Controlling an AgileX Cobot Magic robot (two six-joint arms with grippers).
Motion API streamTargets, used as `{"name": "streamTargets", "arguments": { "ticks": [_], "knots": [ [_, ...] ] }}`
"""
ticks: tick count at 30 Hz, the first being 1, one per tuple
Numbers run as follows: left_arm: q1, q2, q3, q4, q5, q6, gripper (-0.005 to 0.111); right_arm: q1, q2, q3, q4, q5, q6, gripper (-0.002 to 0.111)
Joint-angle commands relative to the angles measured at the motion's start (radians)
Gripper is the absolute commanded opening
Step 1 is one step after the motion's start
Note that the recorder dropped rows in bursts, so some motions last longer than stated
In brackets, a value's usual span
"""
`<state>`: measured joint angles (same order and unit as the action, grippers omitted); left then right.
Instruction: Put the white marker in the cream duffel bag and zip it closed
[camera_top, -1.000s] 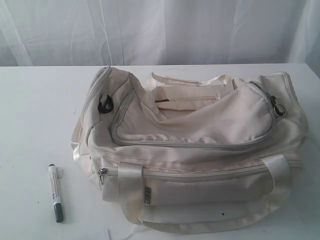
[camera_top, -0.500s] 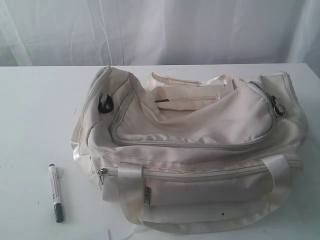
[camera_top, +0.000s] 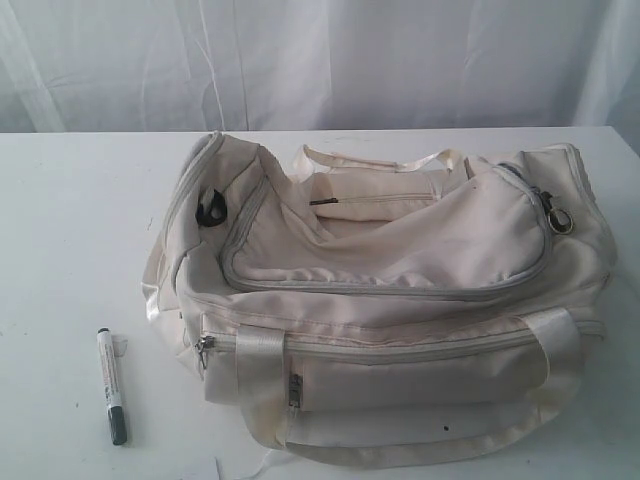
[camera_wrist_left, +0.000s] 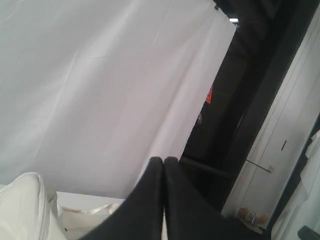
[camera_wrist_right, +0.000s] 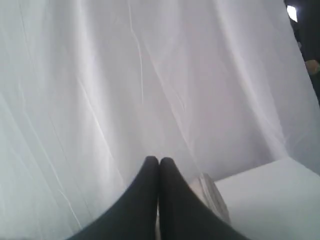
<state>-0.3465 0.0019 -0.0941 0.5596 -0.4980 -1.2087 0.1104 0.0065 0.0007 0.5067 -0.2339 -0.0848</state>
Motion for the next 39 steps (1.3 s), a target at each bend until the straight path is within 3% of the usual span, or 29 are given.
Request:
{"name": "streamTargets", "arguments": {
  "ticks": [1,7,11,18,21,27,33,37,39],
  "knots": [
    [-0.002,0.039,-0.099,0.278,0.099,-0.298,0.000,-0.005,-0.004,-0.001,-0.007,-0.179,0.303,0.000],
    [-0.002,0.243,-0.203,0.609,-0.022,-0.538,0.000,-0.005,-0.004,-0.001,-0.014,-0.280,0.561,0.000],
    [-0.002,0.425,-0.282,0.714,-0.103,-0.556,0.000,-0.005,-0.004,-0.016,-0.059,-0.103,0.597,0.000],
    [-0.004,0.745,-0.488,0.960,-0.163,-0.556,0.000,-0.005,0.108,-0.219,-0.077,0.339,0.373,0.000],
    [-0.004,0.863,-0.566,1.048,-0.165,-0.545,0.000,-0.005,0.220,-0.336,-0.106,0.407,0.246,0.000],
    [-0.008,1.067,-0.684,1.095,-0.157,-0.474,0.000,-0.005,0.484,-0.515,-0.309,0.487,0.246,0.000],
    [-0.149,1.256,-0.794,1.149,0.001,-0.406,0.000,-0.044,0.797,-0.697,-0.556,0.554,0.313,0.000],
    [-0.294,1.401,-0.881,1.185,0.014,-0.401,0.000,-0.134,0.981,-0.828,-0.651,0.657,0.332,0.001],
    [-0.344,1.463,-0.912,1.185,0.032,-0.372,0.006,-0.187,1.056,-0.890,-0.651,0.727,0.308,0.004]
  ]
}}
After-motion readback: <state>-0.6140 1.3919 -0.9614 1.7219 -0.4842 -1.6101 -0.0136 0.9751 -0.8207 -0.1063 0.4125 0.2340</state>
